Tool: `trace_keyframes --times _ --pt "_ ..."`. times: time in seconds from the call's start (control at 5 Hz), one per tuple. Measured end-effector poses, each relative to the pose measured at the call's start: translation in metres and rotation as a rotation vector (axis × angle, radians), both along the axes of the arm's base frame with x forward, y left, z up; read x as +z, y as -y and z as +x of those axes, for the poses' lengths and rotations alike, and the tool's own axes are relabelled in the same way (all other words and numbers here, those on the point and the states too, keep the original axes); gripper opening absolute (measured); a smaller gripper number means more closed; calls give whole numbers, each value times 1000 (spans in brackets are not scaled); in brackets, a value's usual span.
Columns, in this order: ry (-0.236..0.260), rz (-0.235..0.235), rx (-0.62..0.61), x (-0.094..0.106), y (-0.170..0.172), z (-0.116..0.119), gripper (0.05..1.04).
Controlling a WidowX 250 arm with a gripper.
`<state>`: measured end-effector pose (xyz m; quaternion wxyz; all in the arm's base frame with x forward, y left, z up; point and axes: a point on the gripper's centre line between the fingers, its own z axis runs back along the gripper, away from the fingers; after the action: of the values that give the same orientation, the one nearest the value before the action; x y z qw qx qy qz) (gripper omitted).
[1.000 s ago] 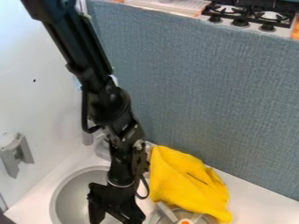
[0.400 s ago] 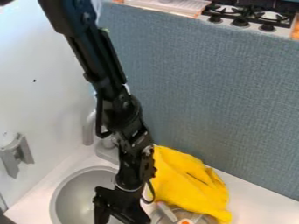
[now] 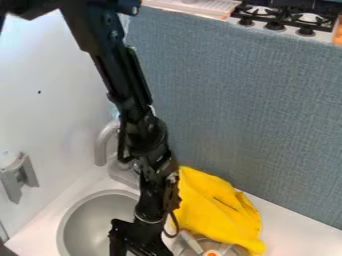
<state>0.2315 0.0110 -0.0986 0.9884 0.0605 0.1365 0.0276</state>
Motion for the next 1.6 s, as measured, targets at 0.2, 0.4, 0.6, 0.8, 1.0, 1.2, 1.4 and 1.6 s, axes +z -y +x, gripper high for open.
trace_keyframes --times 0.2,0.4,0.6,0.8,1.0,1.2,1.4,1.6 --pt "15 -42 35 -2 0 1 701" --pt "15 -101 61 -2 7 -2 581" --pt "60 -145 68 36 18 -2 579" --pt "113 -144 -39 73 64 -12 579" --pt "119 -174 -162 81 107 -27 579" --pt "124 -237 -228 71 143 -38 579" --pt "119 -240 -275 48 168 -34 579" --pt "101 -220 -281 38 175 -33 579"
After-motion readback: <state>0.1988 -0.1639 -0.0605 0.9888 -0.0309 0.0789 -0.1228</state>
